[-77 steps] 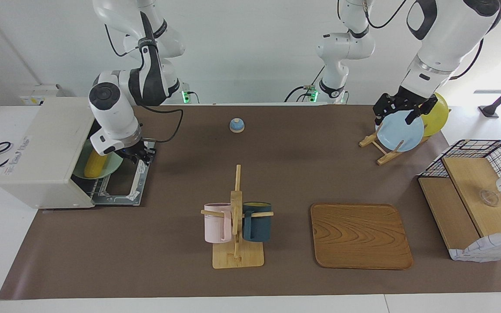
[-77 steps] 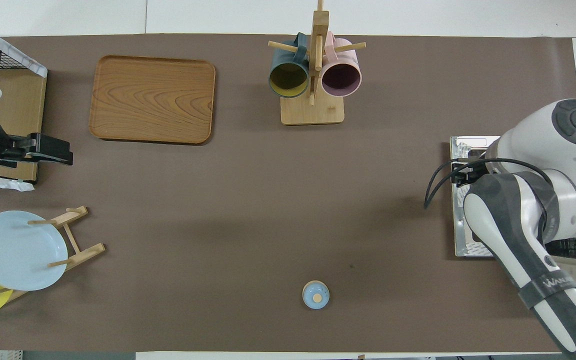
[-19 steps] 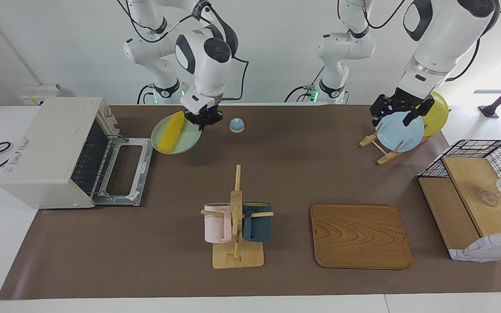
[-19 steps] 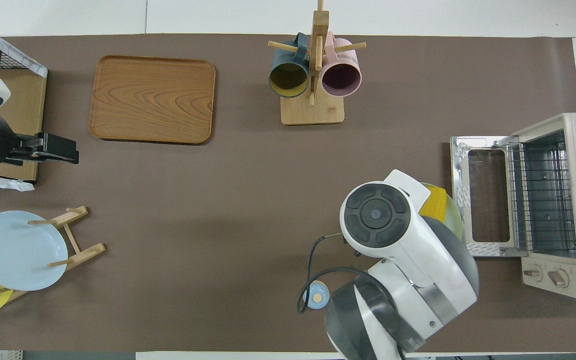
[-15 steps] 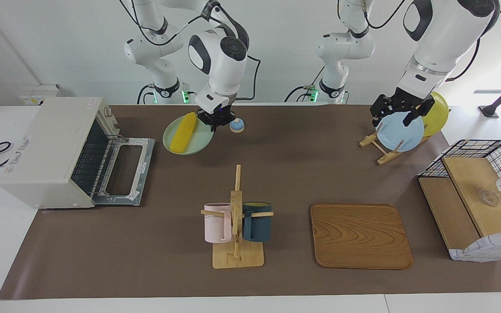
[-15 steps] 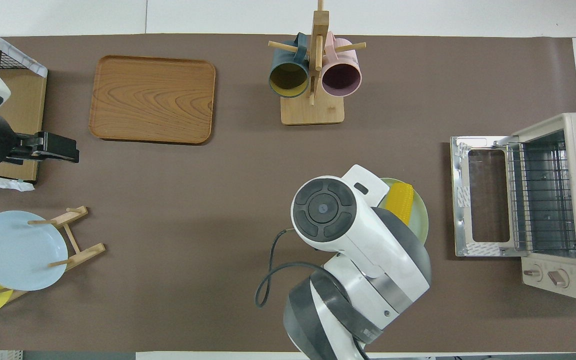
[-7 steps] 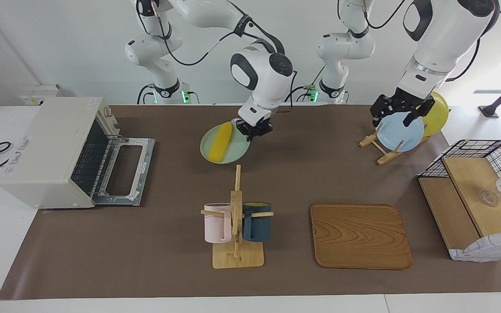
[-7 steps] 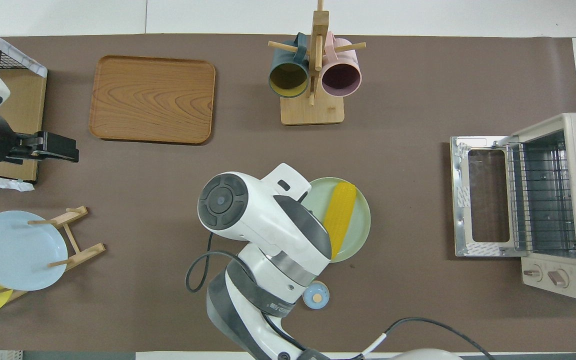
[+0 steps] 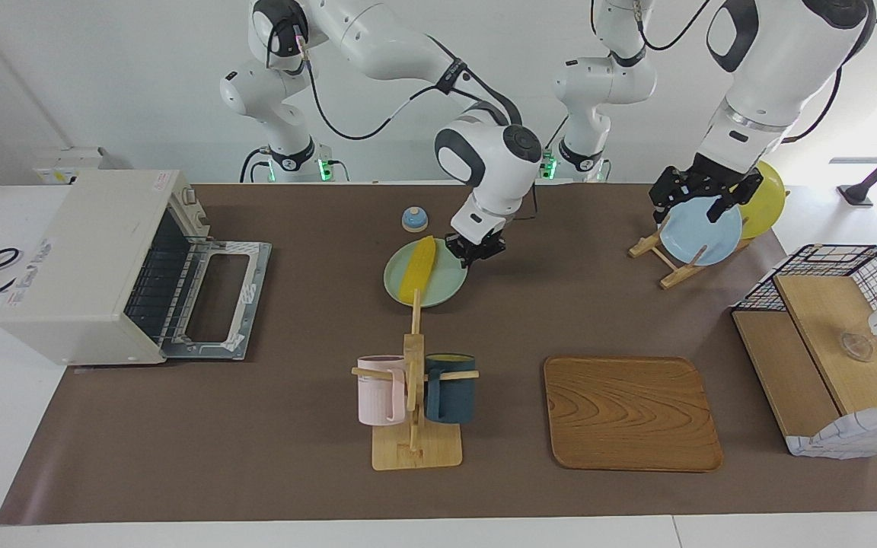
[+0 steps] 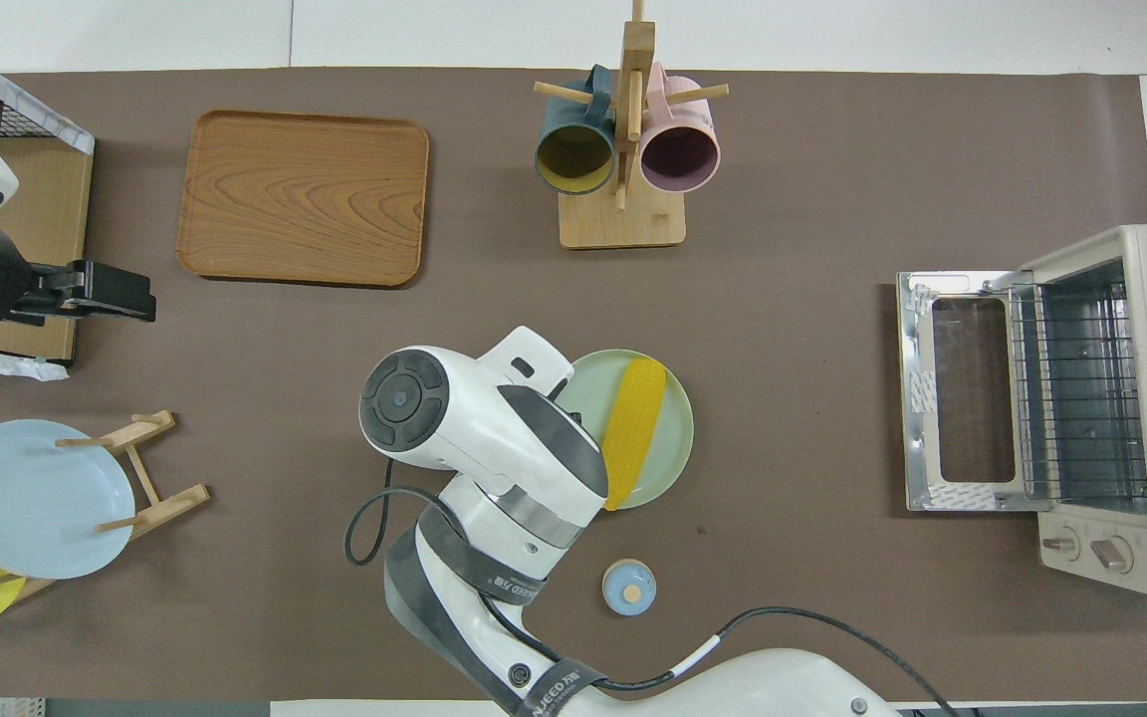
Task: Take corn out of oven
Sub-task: 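Lower the green plate onto the table and open the right gripper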
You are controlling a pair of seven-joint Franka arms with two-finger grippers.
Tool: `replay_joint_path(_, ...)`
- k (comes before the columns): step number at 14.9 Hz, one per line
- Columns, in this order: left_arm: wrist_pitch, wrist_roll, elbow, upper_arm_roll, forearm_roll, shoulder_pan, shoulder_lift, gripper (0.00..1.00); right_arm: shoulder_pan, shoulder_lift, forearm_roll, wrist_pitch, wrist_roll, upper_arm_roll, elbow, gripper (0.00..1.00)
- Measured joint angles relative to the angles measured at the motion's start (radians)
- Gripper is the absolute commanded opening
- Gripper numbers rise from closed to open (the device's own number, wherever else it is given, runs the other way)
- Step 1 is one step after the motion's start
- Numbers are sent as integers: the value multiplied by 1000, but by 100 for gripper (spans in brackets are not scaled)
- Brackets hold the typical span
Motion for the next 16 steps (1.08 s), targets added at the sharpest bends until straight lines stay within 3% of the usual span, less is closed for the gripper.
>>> replay_joint_path(6, 3, 0, -1, 0, 0, 0, 0, 100, 15, 0, 0, 136, 0, 1, -87, 0)
replay_joint_path(7, 4, 0, -1, 0, 0, 0, 0, 100, 15, -1, 0, 148, 0, 1, -94, 24)
replay_joint_path(8, 4, 0, -1, 0, 0, 0, 0, 100, 15, -2, 1, 159, 1, 1, -99, 32)
replay_joint_path(9, 4, 0, -1, 0, 0, 0, 0, 100, 14, -2, 2, 174, 2, 1, -101, 72)
replay_joint_path(10, 5, 0, -1, -1, 0, 0, 0, 100, 14, -2, 3, 188, 2, 1, -102, 100)
replay_joint_path(16, 7, 0, -1, -1, 0, 0, 0, 100, -4, -34, 3, 255, -23, -5, -76, 100)
